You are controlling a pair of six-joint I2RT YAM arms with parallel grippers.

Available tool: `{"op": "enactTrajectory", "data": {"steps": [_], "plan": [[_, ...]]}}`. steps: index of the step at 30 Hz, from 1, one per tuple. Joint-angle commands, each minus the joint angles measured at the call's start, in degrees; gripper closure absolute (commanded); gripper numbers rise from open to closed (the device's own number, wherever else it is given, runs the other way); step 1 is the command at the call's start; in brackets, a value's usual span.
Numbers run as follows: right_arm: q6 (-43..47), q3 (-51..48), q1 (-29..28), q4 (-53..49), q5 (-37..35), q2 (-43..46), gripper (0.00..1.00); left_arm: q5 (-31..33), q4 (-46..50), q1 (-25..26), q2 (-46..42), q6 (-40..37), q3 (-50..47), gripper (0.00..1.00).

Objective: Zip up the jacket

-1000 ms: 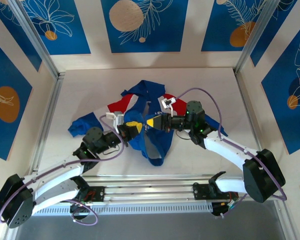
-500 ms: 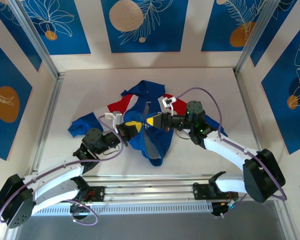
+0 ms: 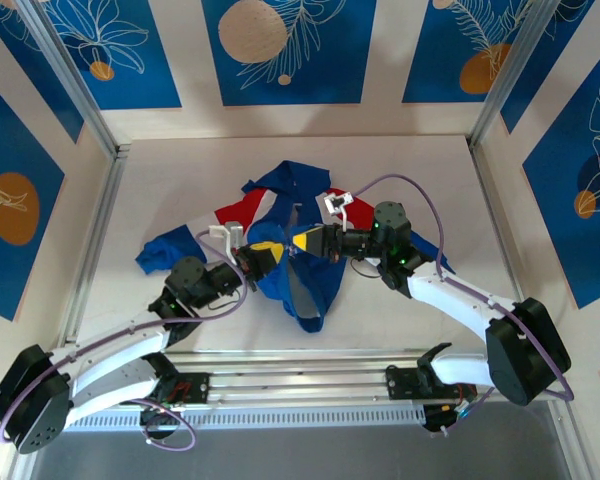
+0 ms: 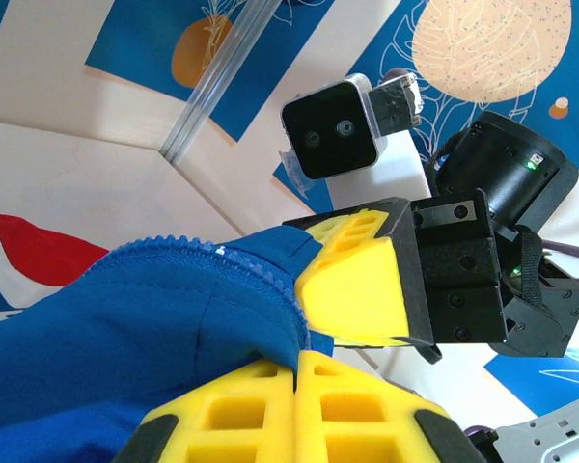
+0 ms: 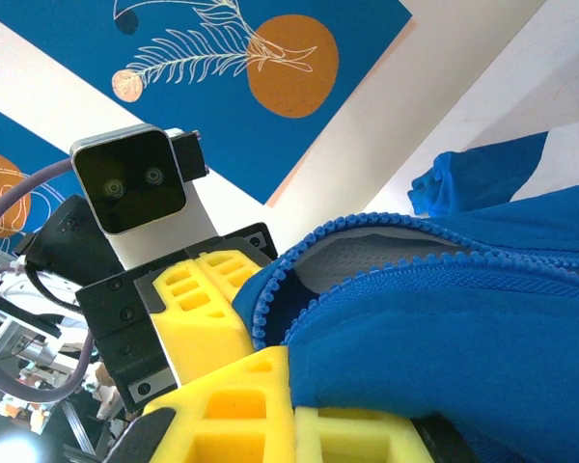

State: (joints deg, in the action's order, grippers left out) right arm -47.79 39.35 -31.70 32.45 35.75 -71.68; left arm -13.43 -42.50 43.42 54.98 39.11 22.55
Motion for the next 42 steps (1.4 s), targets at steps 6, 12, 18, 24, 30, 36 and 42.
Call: {"op": "enactTrajectory", "data": {"steps": [6, 12, 18, 24, 30, 36, 42], "plan": [[-0.17, 0.22, -0.38, 2.36, -0.41, 1.16, 1.0, -0.16, -4.83, 0.55, 0.22, 1.44, 0.01, 1.0], [-0.13, -0.08, -0.38, 2.33, -0.41, 1.33, 1.0, 1.05, -5.42, 0.43, -0.76, 2.45, -0.49, 1.0], [-0.11, -0.13, -0.38, 2.33, -0.42, 1.54, 1.0, 1.9, -3.76, 0.53, -0.81, 2.65, -0.57, 1.0], [-0.03, -0.1, -0.38, 2.39, -0.46, 1.54, 1.0, 1.31, -4.48, 0.52, 0.25, 3.16, -0.48, 1.0], [-0.19, 0.06, -0.38, 2.54, -0.68, 1.61, 1.0, 0.6, -4.63, 0.53, 0.73, 3.43, -0.37, 1.0], [-0.3, 0.72, -0.29, 2.97, -1.55, 1.44, 1.0, 0.08, -4.78, 0.49, 1.0, 4.07, -0.57, 1.0], [-0.59, 1.16, -0.29, 3.63, -1.82, 1.0, 1.0, -0.32, -6.64, 0.46, 1.63, 5.18, -0.84, 1.0]]}}
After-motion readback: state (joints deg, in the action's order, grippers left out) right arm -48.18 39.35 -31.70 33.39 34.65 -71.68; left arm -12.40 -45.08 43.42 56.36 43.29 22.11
